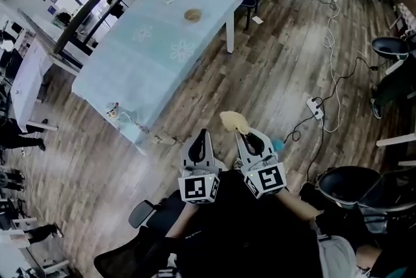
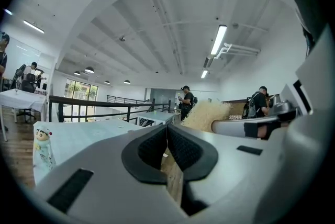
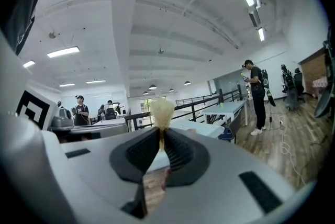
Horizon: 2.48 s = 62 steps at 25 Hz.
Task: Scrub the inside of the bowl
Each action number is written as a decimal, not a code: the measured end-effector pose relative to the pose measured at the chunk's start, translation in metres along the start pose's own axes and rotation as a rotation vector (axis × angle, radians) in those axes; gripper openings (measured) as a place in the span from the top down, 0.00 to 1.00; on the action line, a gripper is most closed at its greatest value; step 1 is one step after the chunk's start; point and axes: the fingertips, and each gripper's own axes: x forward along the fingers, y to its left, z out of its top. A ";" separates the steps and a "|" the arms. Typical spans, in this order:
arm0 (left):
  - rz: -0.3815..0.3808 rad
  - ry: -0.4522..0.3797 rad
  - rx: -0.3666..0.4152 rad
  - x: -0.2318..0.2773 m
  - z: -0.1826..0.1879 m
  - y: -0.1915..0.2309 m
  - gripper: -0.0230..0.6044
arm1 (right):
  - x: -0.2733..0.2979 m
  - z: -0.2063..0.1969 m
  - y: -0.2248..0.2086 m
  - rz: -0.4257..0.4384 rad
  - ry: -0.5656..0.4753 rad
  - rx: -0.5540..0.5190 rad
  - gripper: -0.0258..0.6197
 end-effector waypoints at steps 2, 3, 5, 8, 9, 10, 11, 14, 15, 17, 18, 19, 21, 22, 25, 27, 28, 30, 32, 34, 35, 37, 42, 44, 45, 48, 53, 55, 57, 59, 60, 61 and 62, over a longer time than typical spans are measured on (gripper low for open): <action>0.006 0.002 -0.002 -0.001 -0.004 -0.002 0.94 | -0.002 -0.001 -0.002 0.005 0.002 -0.003 0.90; 0.009 0.004 -0.003 -0.002 -0.006 -0.004 0.94 | -0.003 -0.003 -0.004 0.005 0.003 -0.003 0.90; 0.013 0.009 -0.006 -0.002 -0.010 -0.006 0.94 | -0.005 -0.006 -0.007 0.001 0.006 0.006 0.90; 0.014 0.010 -0.003 -0.001 -0.009 -0.006 0.94 | -0.007 -0.007 -0.011 -0.005 0.005 0.031 0.90; 0.016 0.009 -0.002 -0.001 -0.008 -0.007 0.94 | -0.008 -0.007 -0.012 -0.006 0.003 0.041 0.90; 0.019 0.008 -0.002 -0.002 -0.008 -0.007 0.94 | -0.010 -0.007 -0.013 -0.006 0.003 0.054 0.90; 0.023 0.008 -0.003 -0.002 -0.009 -0.008 0.94 | -0.012 -0.008 -0.013 -0.005 0.004 0.063 0.90; 0.037 0.026 -0.015 0.000 -0.015 -0.007 0.94 | -0.012 -0.012 -0.015 0.006 0.016 0.063 0.90; 0.039 0.036 -0.019 0.001 -0.018 -0.007 0.94 | -0.011 -0.014 -0.017 0.007 0.021 0.063 0.90; 0.036 0.052 -0.020 0.006 -0.025 -0.008 0.94 | -0.008 -0.016 -0.023 0.003 0.025 0.069 0.90; 0.030 0.056 -0.018 0.010 -0.026 -0.009 0.94 | -0.005 -0.016 -0.027 -0.002 0.027 0.074 0.90; 0.023 0.055 -0.017 0.016 -0.026 -0.010 0.94 | -0.001 -0.016 -0.031 -0.007 0.027 0.079 0.90; 0.009 0.046 -0.017 0.029 -0.022 -0.008 0.94 | 0.009 -0.014 -0.038 -0.014 0.026 0.082 0.90; 0.003 0.041 -0.018 0.035 -0.021 -0.006 0.94 | 0.014 -0.013 -0.040 -0.016 0.024 0.078 0.90; -0.003 0.038 -0.016 0.055 -0.021 0.003 0.94 | 0.028 -0.013 -0.048 -0.027 0.021 0.068 0.90; -0.001 0.041 -0.020 0.068 -0.021 0.009 0.94 | 0.037 -0.013 -0.056 -0.042 0.030 0.078 0.90; 0.000 0.040 -0.024 0.075 -0.019 0.012 0.94 | 0.042 -0.014 -0.060 -0.048 0.037 0.085 0.90; -0.001 0.039 -0.032 0.092 -0.016 0.017 0.94 | 0.054 -0.013 -0.066 -0.050 0.053 0.088 0.90; -0.012 0.045 -0.040 0.111 -0.015 0.022 0.94 | 0.071 -0.009 -0.070 -0.040 0.065 0.076 0.90; -0.031 0.056 -0.052 0.131 -0.017 0.024 0.94 | 0.088 -0.003 -0.075 -0.034 0.067 0.056 0.90; -0.042 0.058 -0.057 0.141 -0.017 0.025 0.94 | 0.096 0.001 -0.079 -0.037 0.065 0.047 0.90; -0.063 0.051 -0.059 0.162 -0.013 0.028 0.94 | 0.114 0.006 -0.090 -0.052 0.065 0.045 0.90; -0.081 0.003 -0.047 0.210 0.008 0.057 0.94 | 0.165 0.016 -0.105 -0.076 0.055 0.066 0.90; -0.072 0.002 -0.047 0.225 0.010 0.073 0.94 | 0.186 0.017 -0.107 -0.067 0.059 0.065 0.90; -0.065 0.005 -0.047 0.232 0.010 0.082 0.94 | 0.197 0.017 -0.106 -0.060 0.061 0.065 0.90; -0.047 0.008 -0.048 0.244 0.012 0.107 0.94 | 0.225 0.017 -0.102 -0.038 0.057 0.069 0.90; -0.020 0.022 -0.049 0.260 0.014 0.137 0.94 | 0.258 0.020 -0.095 -0.019 0.062 0.074 0.90; -0.020 0.025 -0.055 0.265 0.014 0.142 0.94 | 0.265 0.019 -0.096 -0.017 0.067 0.079 0.90; -0.028 0.030 -0.049 0.271 0.013 0.141 0.94 | 0.270 0.019 -0.100 -0.020 0.067 0.077 0.90; -0.033 0.041 -0.043 0.279 0.009 0.140 0.94 | 0.275 0.018 -0.108 -0.029 0.070 0.079 0.90; -0.033 0.046 -0.044 0.285 0.008 0.139 0.94 | 0.278 0.017 -0.113 -0.035 0.071 0.087 0.90; -0.032 0.048 -0.045 0.290 0.007 0.138 0.94 | 0.282 0.016 -0.119 -0.038 0.073 0.096 0.90; -0.028 0.050 -0.044 0.295 0.007 0.138 0.94 | 0.287 0.016 -0.123 -0.037 0.075 0.102 0.90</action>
